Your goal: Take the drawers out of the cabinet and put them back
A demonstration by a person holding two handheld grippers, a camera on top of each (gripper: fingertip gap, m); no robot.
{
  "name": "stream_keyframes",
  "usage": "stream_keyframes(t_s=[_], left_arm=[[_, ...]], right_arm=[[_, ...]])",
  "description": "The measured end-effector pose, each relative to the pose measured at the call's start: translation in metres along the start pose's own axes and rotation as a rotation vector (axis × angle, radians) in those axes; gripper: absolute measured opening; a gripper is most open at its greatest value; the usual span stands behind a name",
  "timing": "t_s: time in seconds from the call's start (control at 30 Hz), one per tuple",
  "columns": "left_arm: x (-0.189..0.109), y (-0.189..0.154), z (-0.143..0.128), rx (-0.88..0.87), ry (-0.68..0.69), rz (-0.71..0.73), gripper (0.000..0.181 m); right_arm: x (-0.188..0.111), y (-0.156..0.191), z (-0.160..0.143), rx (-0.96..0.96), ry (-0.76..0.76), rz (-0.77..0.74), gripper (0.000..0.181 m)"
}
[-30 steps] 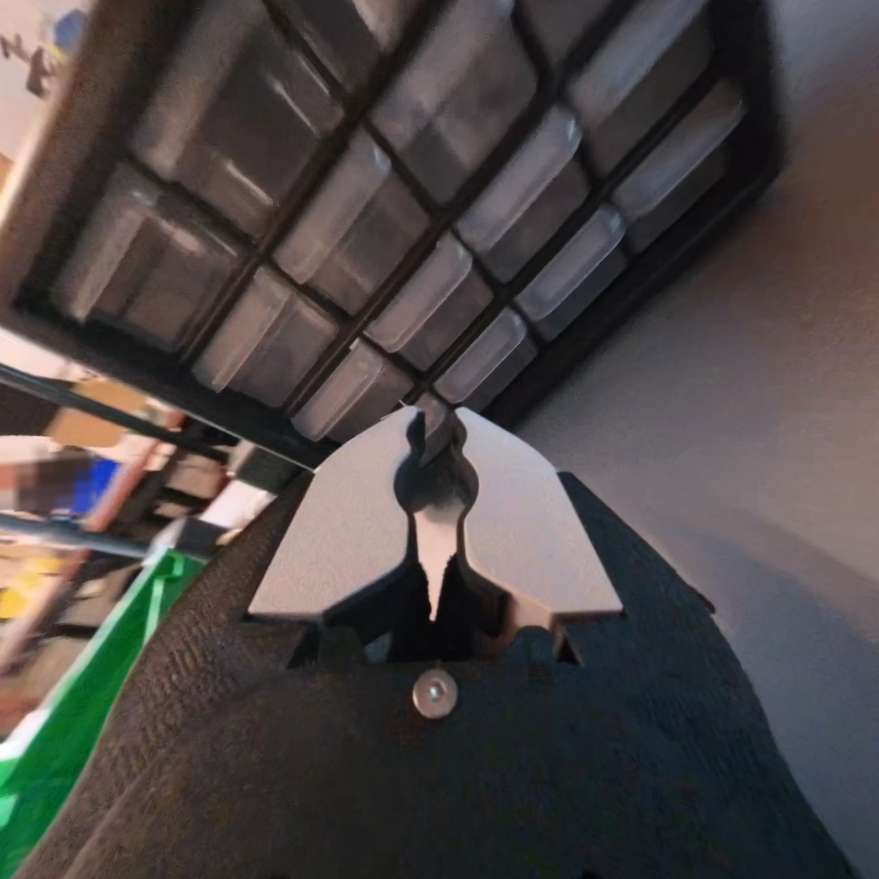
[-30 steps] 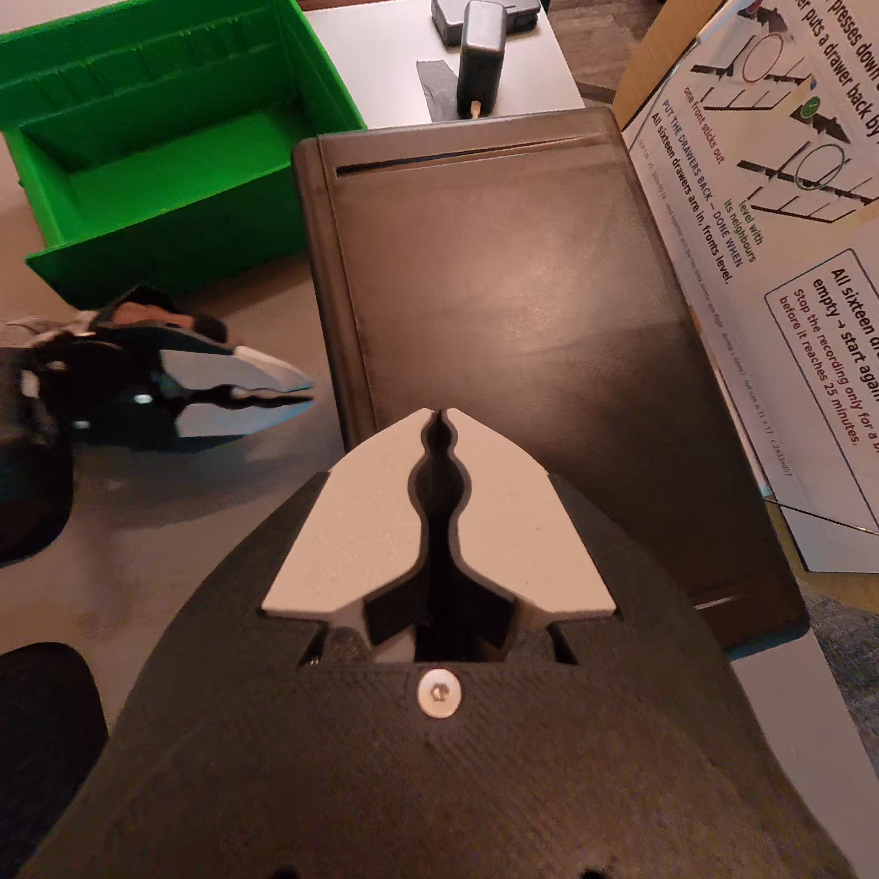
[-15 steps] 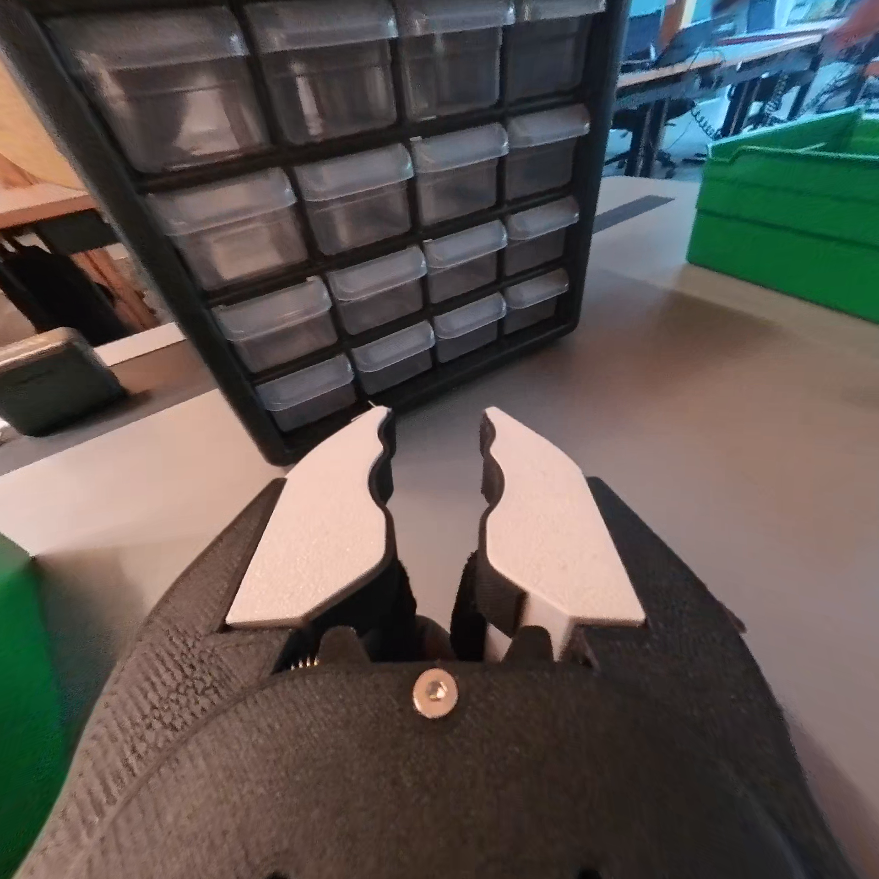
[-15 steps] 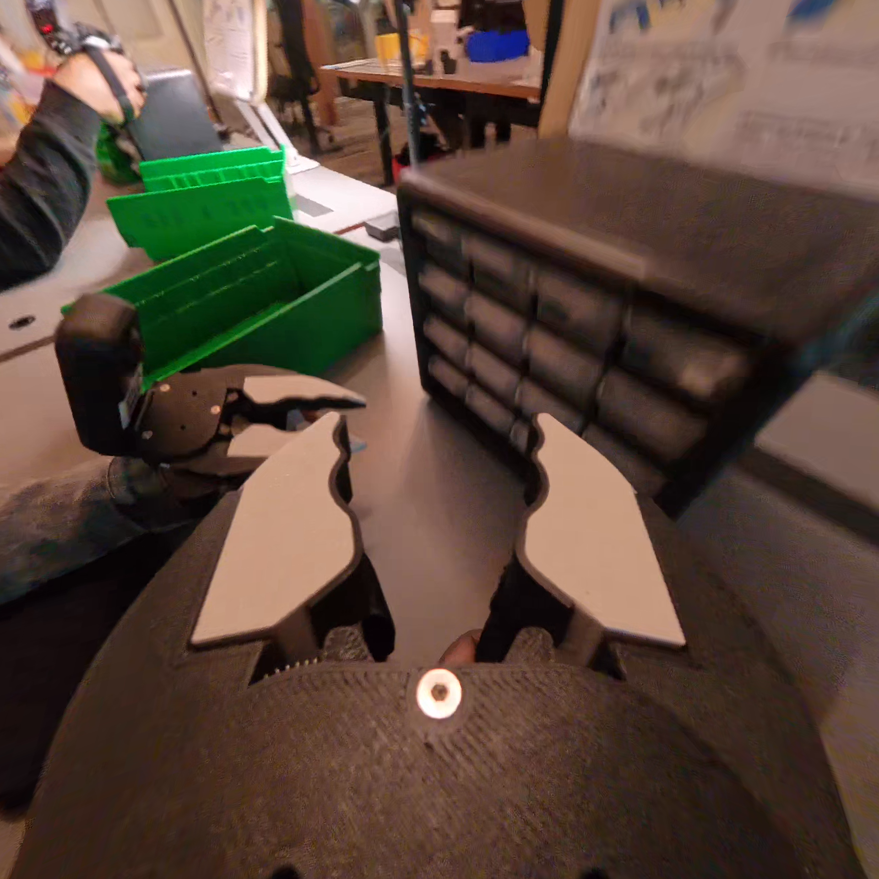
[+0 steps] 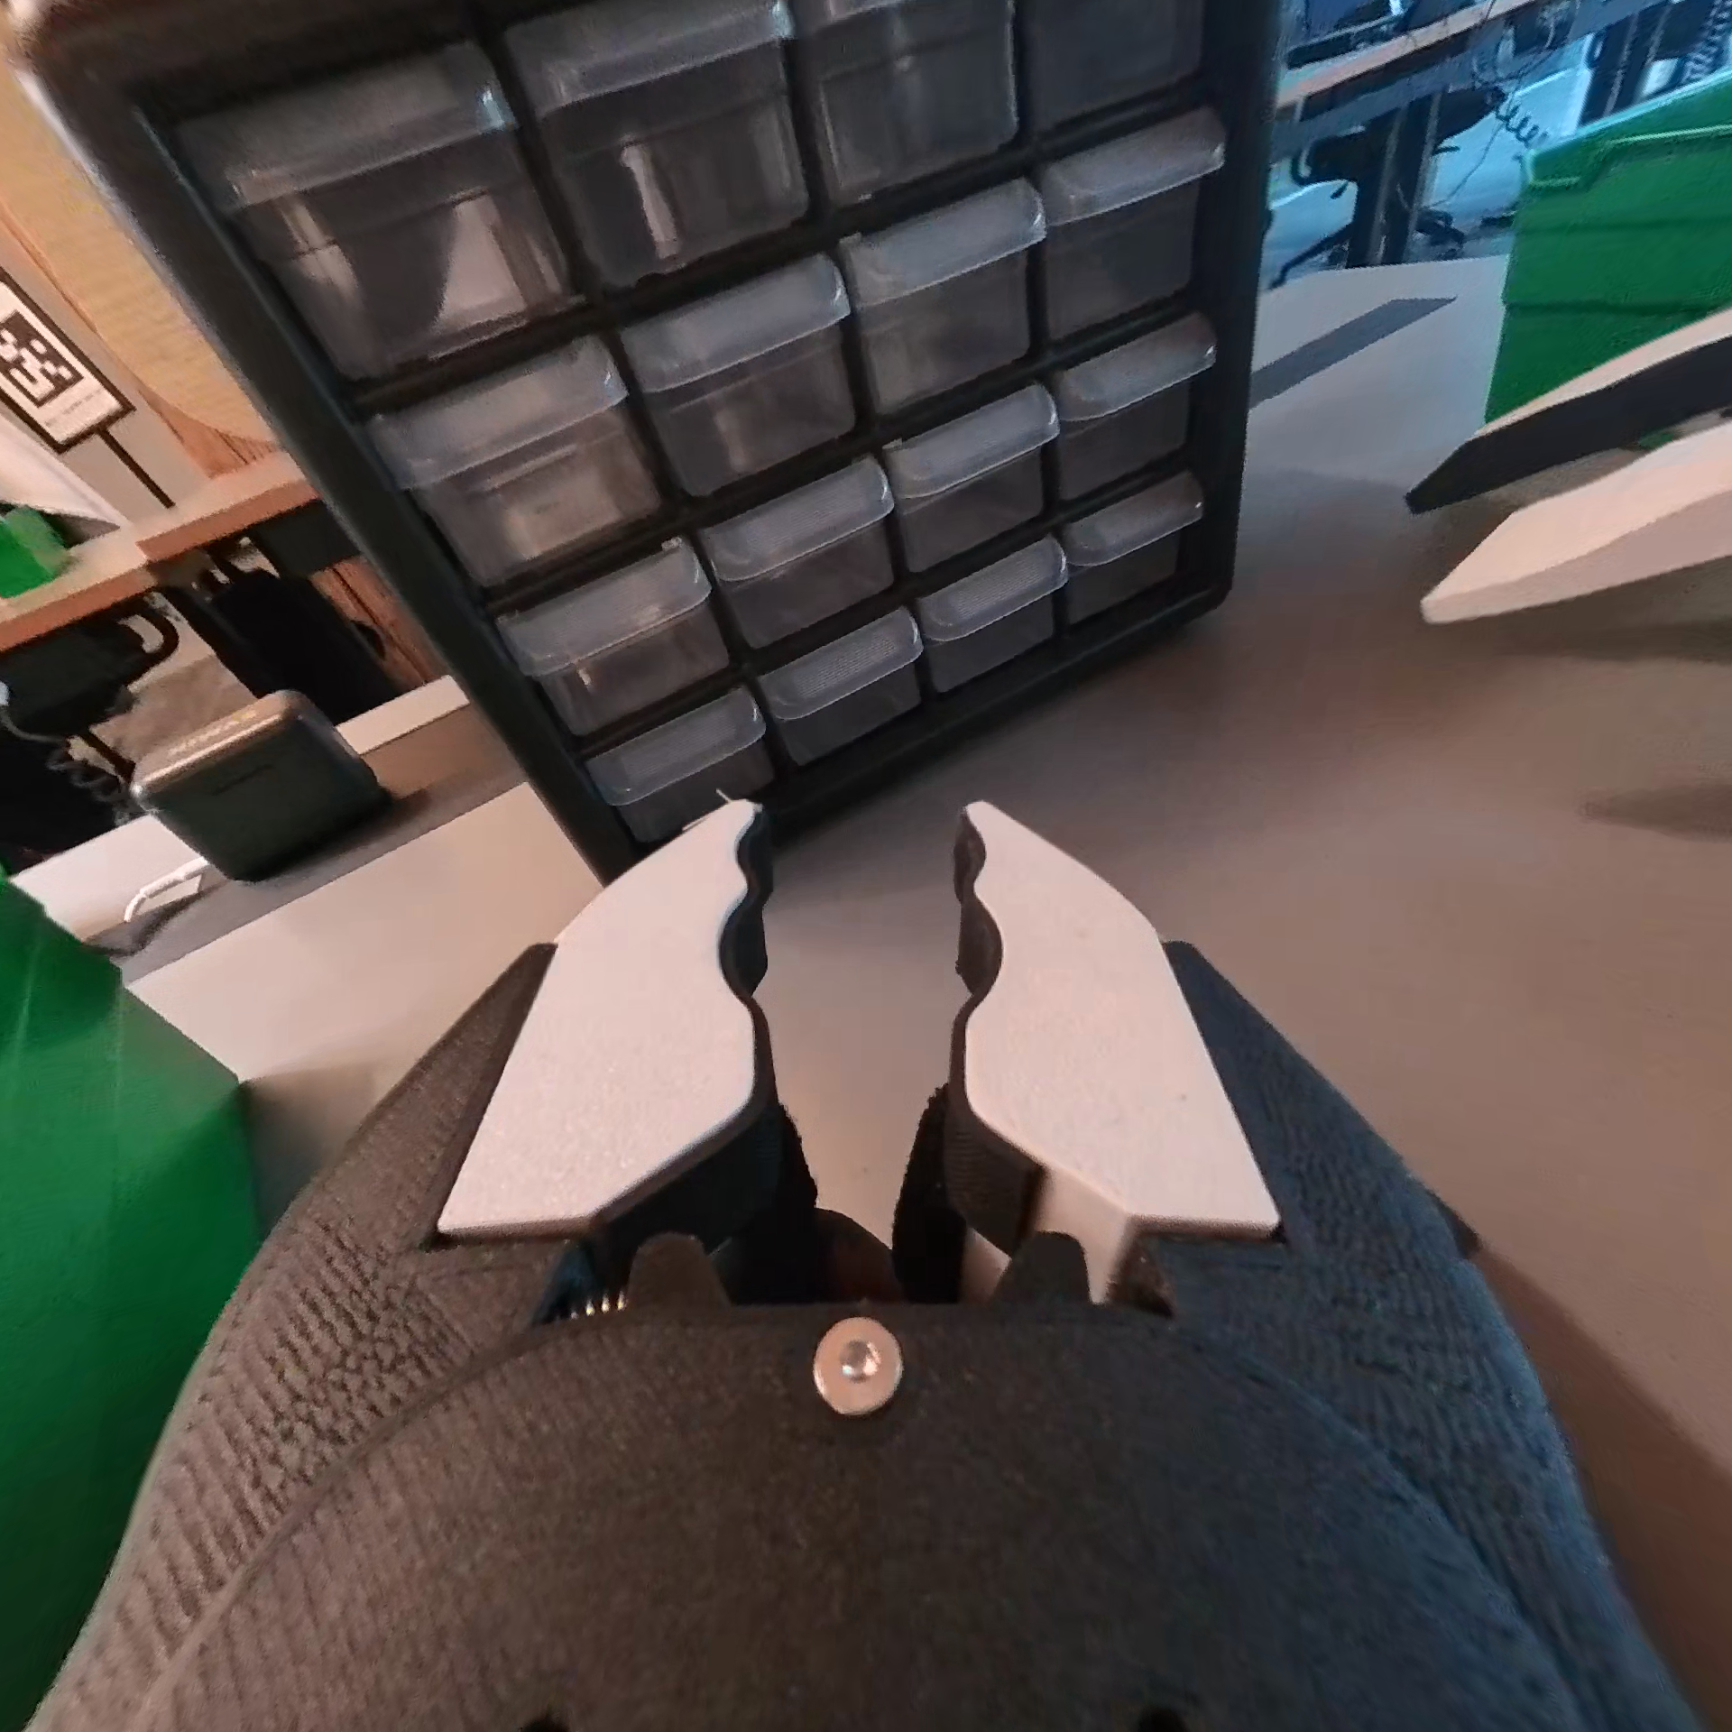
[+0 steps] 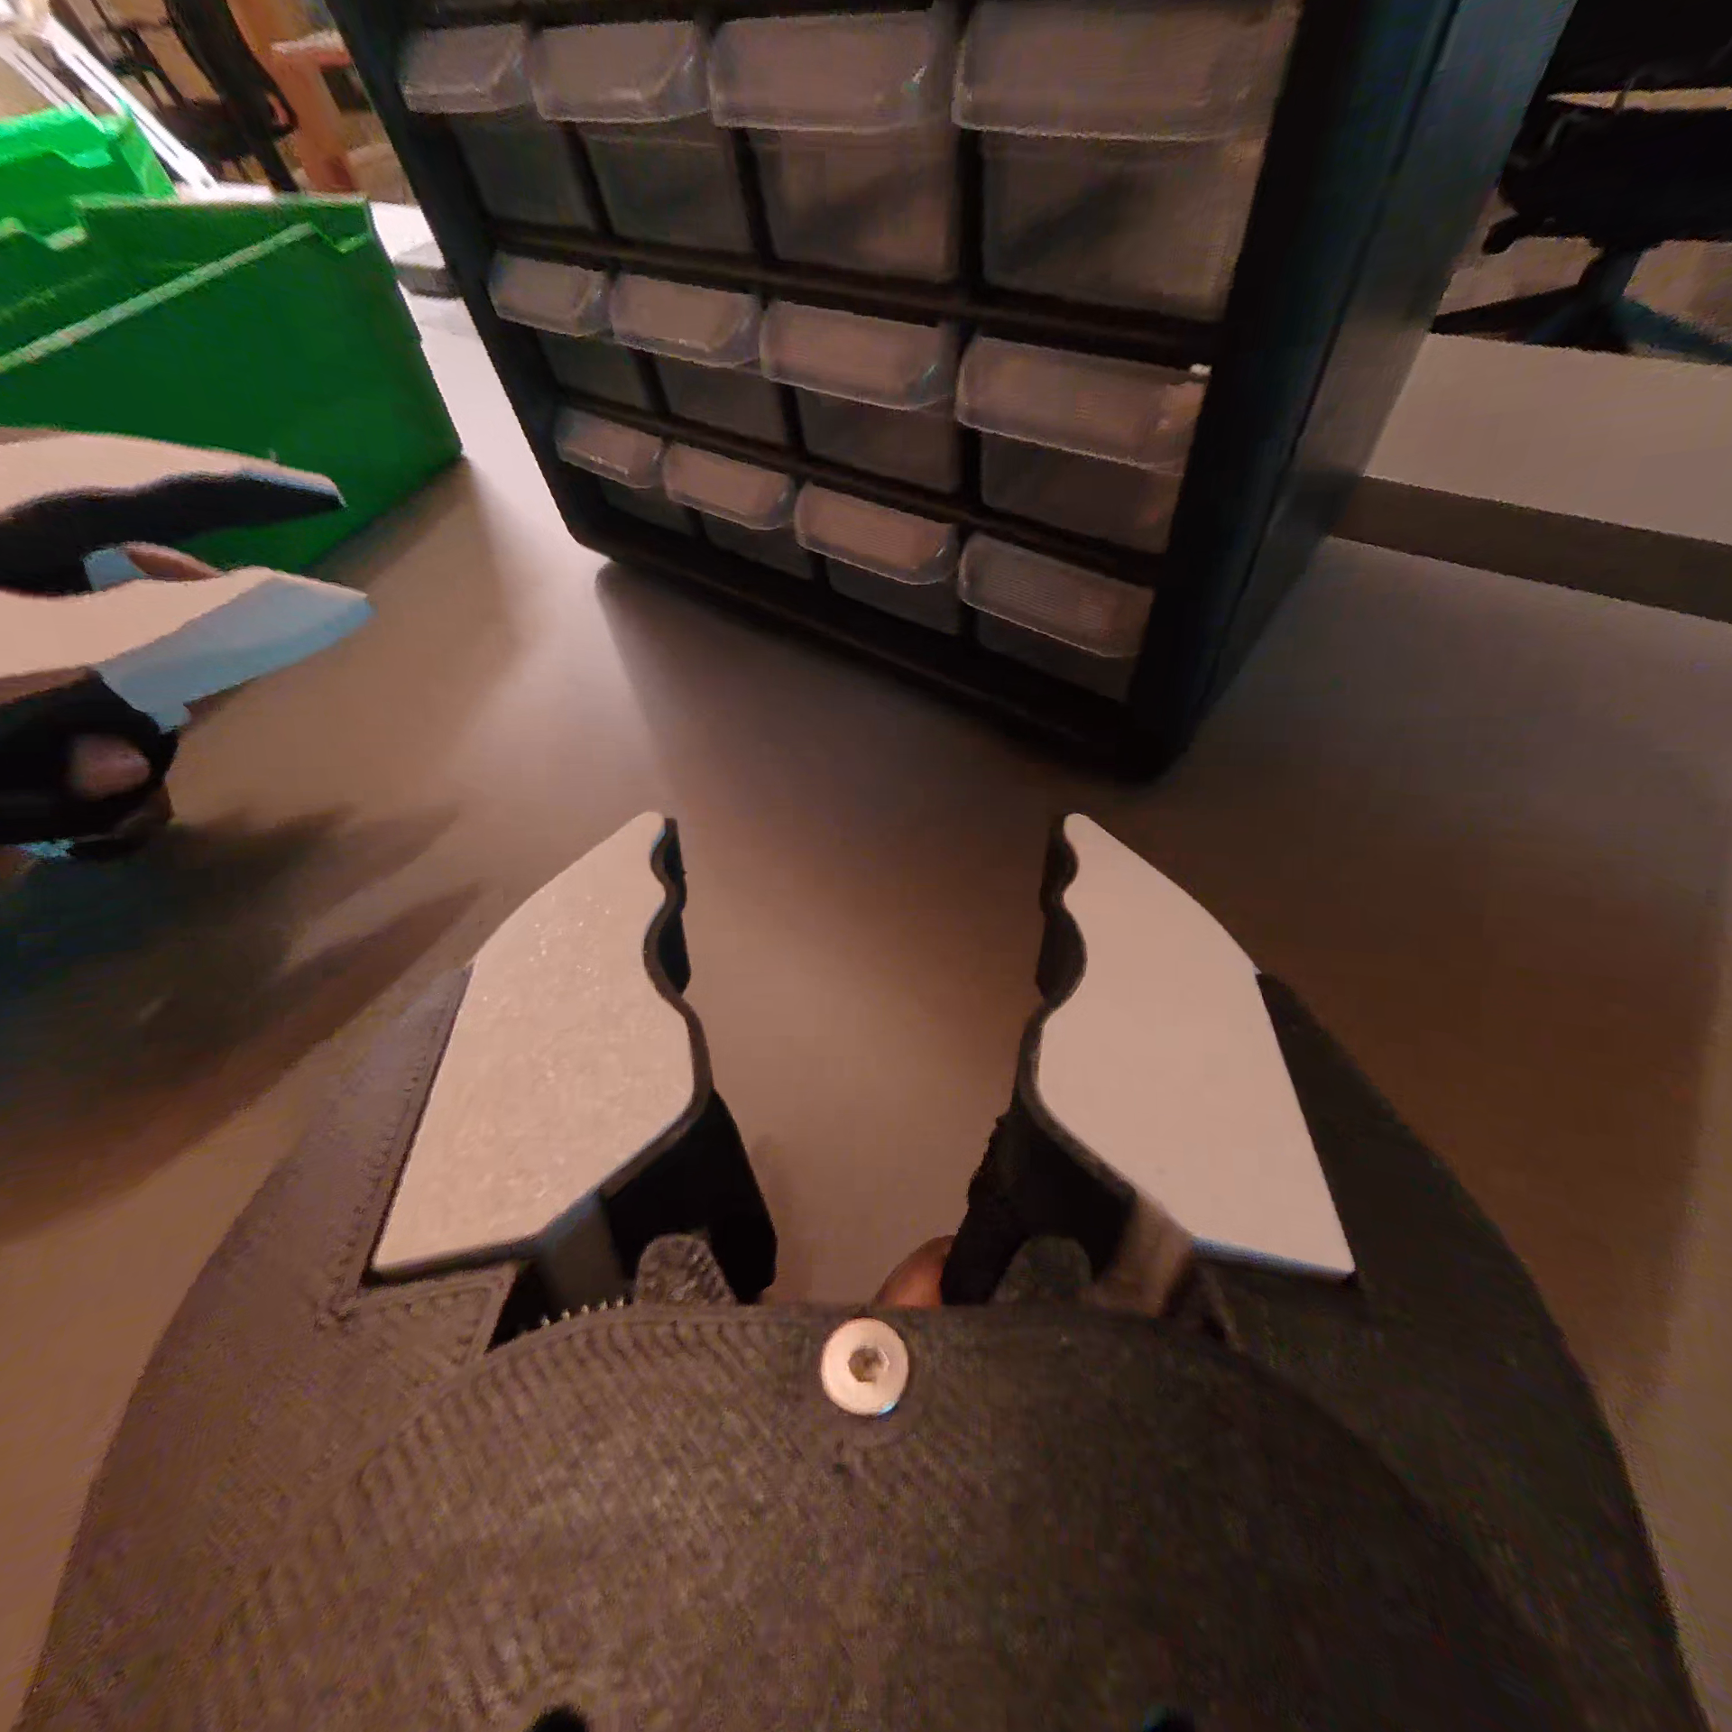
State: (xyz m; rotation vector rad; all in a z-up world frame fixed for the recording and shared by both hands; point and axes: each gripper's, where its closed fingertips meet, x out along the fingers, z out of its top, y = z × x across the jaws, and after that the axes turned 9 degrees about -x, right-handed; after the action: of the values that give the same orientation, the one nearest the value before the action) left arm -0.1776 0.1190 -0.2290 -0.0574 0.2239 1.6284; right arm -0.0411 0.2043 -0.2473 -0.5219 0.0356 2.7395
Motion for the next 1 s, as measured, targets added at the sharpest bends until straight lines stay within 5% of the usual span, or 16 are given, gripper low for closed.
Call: stream_keyframes(t_s=[0.3, 0.67, 1.0], left_arm=[[-0.026, 0.001, 0.004, 0.067, -0.085, 0.053, 0.037], [-0.029, -0.003, 0.002, 0.119, -0.073, 0.042, 0.037], [-0.054, -0.002, 0.035, 0.167, -0.236, 0.086, 0.037]], right_arm=[[-0.003, -0.006, -0.013, -0.158, 0.057, -0.13, 0.077], [-0.017, -0.011, -0.011, -0.126, 0.03, -0.171, 0.081], [-0.068, -0.023, 0.024, -0.147, -0.17, -0.342, 0.076]])
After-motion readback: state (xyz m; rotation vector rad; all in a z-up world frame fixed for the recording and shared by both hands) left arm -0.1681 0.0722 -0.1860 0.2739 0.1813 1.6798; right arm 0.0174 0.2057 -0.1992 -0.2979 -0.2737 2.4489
